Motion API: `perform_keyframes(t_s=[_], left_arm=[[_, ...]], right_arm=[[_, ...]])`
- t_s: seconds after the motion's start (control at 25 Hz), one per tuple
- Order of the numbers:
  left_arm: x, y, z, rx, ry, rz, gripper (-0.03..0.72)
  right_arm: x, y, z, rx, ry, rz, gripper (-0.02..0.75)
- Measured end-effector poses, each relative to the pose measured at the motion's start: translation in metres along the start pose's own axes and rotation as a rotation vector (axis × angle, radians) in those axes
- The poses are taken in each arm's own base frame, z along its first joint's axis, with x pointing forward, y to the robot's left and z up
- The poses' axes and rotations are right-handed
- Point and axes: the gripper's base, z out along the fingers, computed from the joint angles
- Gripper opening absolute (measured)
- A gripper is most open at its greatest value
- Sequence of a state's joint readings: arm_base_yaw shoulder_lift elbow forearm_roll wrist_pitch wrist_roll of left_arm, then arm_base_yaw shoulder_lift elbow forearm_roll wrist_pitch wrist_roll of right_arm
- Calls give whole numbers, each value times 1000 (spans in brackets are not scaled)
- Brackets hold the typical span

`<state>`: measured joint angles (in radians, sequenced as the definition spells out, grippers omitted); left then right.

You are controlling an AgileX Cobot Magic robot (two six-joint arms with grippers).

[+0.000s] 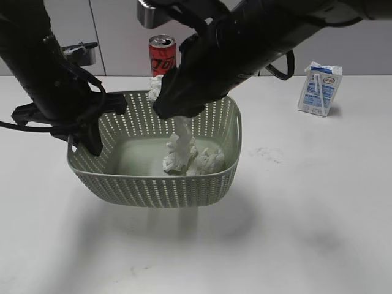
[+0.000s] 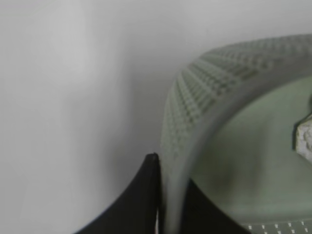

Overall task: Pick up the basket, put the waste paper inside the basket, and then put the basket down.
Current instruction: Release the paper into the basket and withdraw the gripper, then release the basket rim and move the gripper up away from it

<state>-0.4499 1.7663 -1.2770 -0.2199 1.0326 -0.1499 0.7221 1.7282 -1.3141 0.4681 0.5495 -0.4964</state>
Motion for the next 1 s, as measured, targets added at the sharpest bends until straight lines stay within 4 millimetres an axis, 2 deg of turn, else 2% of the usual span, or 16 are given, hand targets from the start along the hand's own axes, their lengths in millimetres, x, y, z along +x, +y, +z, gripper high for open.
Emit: perform_keyframes(t_s=[0.08,0.16,0.24,0.4,0.52,0.6,0.72,0.84,1.0], left_arm=[[0,0,0,4,1,-3,5],[0,0,0,5,1,-3,5],[0,-1,0,6,1,-4,5],[0,-1,0,6,2,-11,5],[-1,0,0,6,-4,-20,5],[-2,2,0,2,-15,-22,5],[-5,4,0,-18,-39,-10,5],[-7,7,8,-34,-26,-10,5],[-13,14,34,-76,12,-23,5]], right_arm=[[3,1,2,-12,25,16,381],[2,1,1,-13,29,23,519],[-2,0,-1,-2,29,27,589],[-21,-14,-23,57,74,131,599],[-37,-51,-55,156,102,193,584],[-39,-82,-79,214,118,290,581],[-26,-131,-117,303,158,447,581],[-4,-166,-142,388,213,542,574],[14,-190,-162,484,243,586,573]])
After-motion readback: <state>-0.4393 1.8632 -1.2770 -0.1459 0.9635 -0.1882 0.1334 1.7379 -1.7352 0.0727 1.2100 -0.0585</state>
